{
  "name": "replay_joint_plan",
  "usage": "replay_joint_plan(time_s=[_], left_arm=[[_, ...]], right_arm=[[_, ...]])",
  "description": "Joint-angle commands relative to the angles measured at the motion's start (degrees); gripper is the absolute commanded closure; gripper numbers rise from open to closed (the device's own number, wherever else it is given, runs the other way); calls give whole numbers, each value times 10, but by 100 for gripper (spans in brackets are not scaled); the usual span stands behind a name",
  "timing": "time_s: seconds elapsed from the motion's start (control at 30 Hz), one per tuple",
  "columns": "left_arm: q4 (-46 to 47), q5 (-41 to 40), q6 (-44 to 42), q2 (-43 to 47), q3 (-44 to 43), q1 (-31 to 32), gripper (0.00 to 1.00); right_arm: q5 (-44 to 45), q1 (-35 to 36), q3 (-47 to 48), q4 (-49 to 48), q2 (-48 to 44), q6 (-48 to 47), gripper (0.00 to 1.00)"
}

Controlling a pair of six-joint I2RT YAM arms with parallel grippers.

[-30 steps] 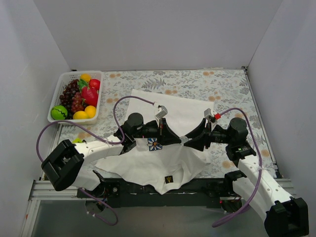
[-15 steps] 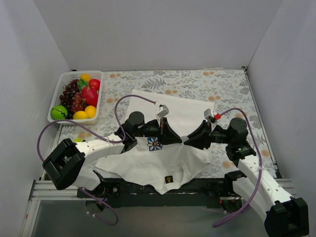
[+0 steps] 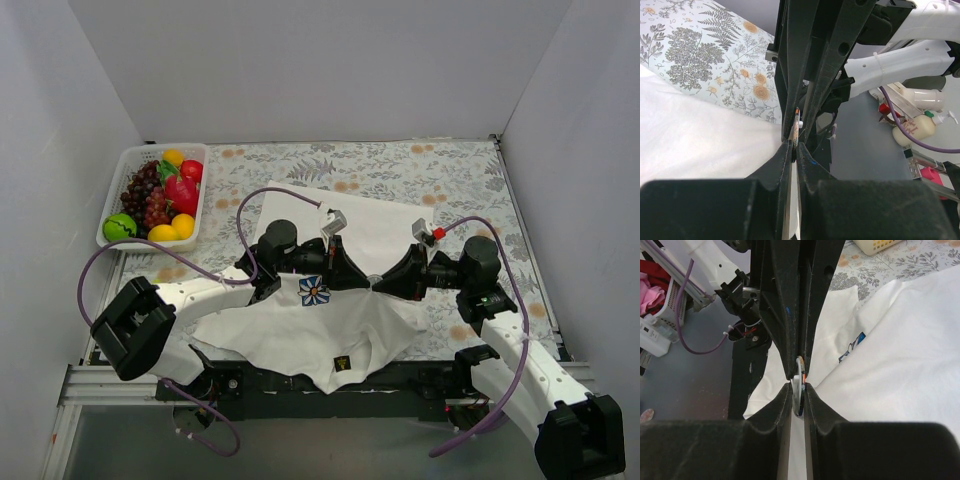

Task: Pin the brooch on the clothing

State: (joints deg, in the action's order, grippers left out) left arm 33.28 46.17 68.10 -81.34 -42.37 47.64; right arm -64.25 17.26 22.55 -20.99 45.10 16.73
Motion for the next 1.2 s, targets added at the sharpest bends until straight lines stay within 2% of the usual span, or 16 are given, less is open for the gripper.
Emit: replay_joint_plan(time_s=[0.0, 0.4, 0.77, 1.17], left_arm=[[9, 28, 3, 10, -41, 6, 100], [-59, 20, -35, 19, -74, 10, 100], [-169, -36, -108, 46, -115, 33, 100], [-184, -105, -137, 119, -95, 45, 100]], right_arm=[[29, 0, 23, -3, 8, -15, 99], [90, 1, 50, 57, 17, -22, 99], [145, 0, 83, 104, 24, 4, 99], [185, 0, 95, 112, 32, 62, 99]])
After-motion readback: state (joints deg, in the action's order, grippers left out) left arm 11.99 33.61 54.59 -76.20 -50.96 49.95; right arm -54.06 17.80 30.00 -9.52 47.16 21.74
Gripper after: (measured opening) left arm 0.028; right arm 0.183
